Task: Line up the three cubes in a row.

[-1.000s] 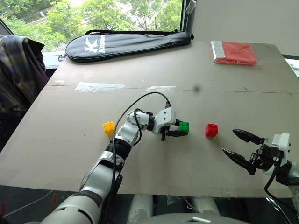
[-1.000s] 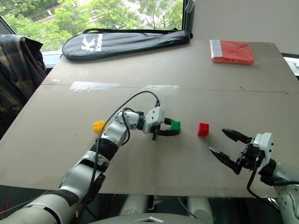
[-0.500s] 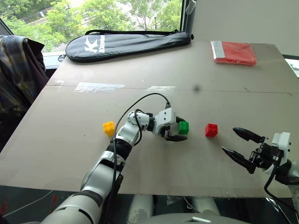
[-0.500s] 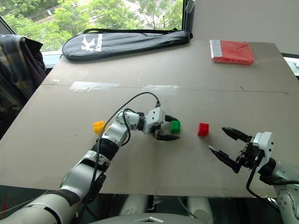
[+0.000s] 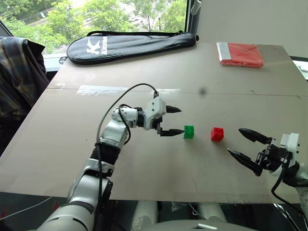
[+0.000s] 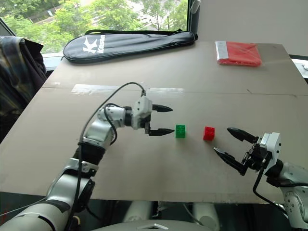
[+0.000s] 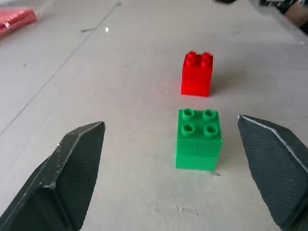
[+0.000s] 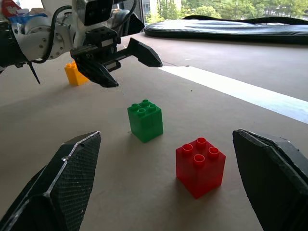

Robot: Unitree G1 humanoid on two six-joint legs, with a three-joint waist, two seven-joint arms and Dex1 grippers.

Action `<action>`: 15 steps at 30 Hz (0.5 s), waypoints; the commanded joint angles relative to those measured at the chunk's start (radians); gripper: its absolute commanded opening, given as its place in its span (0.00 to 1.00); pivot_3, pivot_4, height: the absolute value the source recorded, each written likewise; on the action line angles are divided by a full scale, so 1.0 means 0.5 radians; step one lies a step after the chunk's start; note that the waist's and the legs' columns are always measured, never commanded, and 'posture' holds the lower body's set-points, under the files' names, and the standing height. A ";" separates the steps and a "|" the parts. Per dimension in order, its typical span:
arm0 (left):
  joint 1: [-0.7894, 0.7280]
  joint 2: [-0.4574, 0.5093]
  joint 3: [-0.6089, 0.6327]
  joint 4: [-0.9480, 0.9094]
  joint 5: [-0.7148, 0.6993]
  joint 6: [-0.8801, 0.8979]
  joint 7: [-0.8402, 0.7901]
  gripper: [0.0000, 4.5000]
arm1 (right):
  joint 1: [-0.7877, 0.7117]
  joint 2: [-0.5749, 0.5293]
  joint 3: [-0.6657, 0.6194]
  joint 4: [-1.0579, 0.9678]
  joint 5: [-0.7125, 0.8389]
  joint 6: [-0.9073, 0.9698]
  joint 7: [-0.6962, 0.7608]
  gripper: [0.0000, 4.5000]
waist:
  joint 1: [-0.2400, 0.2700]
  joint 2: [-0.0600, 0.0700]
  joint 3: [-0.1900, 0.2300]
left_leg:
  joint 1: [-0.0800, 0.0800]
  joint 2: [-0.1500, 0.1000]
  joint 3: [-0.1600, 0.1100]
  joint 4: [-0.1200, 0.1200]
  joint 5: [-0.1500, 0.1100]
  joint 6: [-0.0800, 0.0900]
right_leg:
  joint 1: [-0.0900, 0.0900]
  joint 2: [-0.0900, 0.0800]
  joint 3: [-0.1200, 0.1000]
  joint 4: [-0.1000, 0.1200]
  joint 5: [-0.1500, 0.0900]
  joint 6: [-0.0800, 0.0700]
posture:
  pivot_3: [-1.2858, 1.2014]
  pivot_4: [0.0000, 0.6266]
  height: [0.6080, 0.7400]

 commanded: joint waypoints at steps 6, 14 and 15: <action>0.442 0.272 0.568 -1.066 -0.438 0.739 0.524 1.00 | -0.218 -0.089 0.047 0.100 0.082 0.039 0.258 1.00 | -0.007 0.001 0.000 | 0.003 0.000 -0.008 0.000 0.000 0.000 | 0.002 0.000 0.001 0.000 0.000 0.000 | 0.52 0.24 0.76; 1.571 0.053 1.258 -1.732 -0.399 0.799 1.174 1.00 | -0.316 -0.101 0.097 0.332 0.089 -0.010 0.571 1.00 | -0.021 -0.002 0.001 | 0.005 0.006 -0.010 -0.002 0.000 -0.001 | 0.003 -0.002 -0.002 0.000 -0.001 -0.001 | 0.52 0.24 0.76; 1.699 0.011 1.252 -1.768 -0.339 0.756 1.225 1.00 | -0.323 -0.099 0.095 0.346 0.088 -0.014 0.582 1.00 | -0.019 -0.002 0.001 | 0.007 0.004 -0.008 -0.002 0.000 -0.001 | 0.005 -0.002 0.000 0.000 -0.001 -0.001 | 0.52 0.24 0.76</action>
